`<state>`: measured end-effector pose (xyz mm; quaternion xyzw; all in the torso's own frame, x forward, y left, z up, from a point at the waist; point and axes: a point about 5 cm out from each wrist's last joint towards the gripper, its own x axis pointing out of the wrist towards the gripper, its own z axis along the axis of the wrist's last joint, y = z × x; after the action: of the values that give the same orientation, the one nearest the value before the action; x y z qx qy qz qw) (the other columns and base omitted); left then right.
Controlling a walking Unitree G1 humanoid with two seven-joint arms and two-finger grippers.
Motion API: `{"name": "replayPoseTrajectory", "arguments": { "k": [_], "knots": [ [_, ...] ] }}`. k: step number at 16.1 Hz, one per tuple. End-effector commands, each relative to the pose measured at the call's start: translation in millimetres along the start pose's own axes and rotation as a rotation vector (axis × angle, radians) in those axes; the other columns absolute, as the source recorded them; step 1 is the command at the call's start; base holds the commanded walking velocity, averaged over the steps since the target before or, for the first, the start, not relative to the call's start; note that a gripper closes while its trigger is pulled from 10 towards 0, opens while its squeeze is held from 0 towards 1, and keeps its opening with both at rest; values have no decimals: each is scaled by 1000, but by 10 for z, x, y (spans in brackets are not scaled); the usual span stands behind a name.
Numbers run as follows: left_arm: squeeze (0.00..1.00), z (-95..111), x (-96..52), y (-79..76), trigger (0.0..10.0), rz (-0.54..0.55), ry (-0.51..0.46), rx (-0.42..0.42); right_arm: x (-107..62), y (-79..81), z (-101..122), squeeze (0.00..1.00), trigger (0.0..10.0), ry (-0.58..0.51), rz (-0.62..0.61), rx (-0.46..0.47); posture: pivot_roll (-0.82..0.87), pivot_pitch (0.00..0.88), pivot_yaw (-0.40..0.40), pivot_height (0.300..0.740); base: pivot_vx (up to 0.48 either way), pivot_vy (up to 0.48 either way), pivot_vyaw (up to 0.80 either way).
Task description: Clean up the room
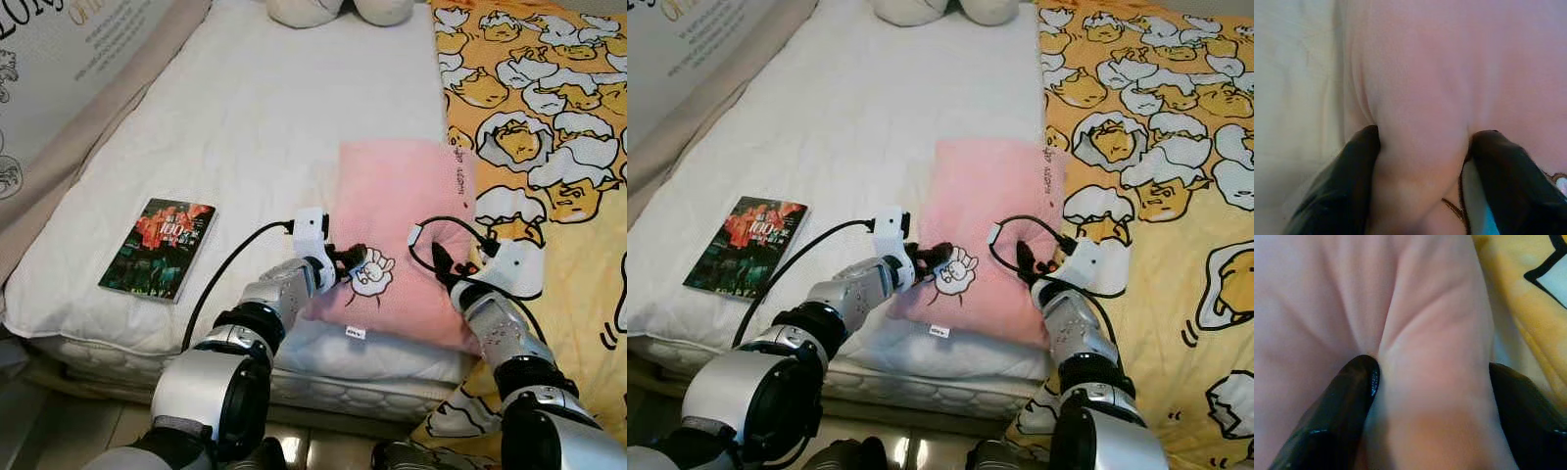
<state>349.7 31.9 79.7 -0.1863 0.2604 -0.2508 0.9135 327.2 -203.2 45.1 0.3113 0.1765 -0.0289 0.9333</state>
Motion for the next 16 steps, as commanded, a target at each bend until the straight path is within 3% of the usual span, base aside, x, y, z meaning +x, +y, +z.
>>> {"name": "replayPoseTrajectory", "arguments": {
  "k": [1, 3, 8, 11, 13, 16],
  "knots": [
    [0, -252, 66, -237, 0, -71, 46, -60, 3, 86, -248, 0, 0, 100, 39, 4, -101, 99, 32, 740, 0, 0, 0],
    [0, -285, 64, -238, 0, -68, 49, -68, -10, 84, -277, 0, 0, 104, 47, -1, -94, 91, 21, 740, 0, 0, 0],
    [0, -279, 54, -192, 0, -39, 45, 56, -2, 180, -317, 0, 0, 99, 87, -7, -92, 80, 17, 740, 0, 0, 0],
    [0, -299, 54, -199, 0, -46, 55, 56, -19, 174, -373, 0, 0, 110, 86, -15, -98, 66, 18, 740, 0, 0, 0],
    [0, -335, 32, -115, 0, 9, 79, 168, -21, 161, -385, 0, 0, 103, 66, -16, -104, 64, 24, 740, 0, 0, 0],
    [0, -244, 38, -131, 0, -19, 34, 133, -14, 196, -406, 0, 0, 99, 68, -26, -97, 58, 28, 740, 0, 0, 0]
  ]
}}
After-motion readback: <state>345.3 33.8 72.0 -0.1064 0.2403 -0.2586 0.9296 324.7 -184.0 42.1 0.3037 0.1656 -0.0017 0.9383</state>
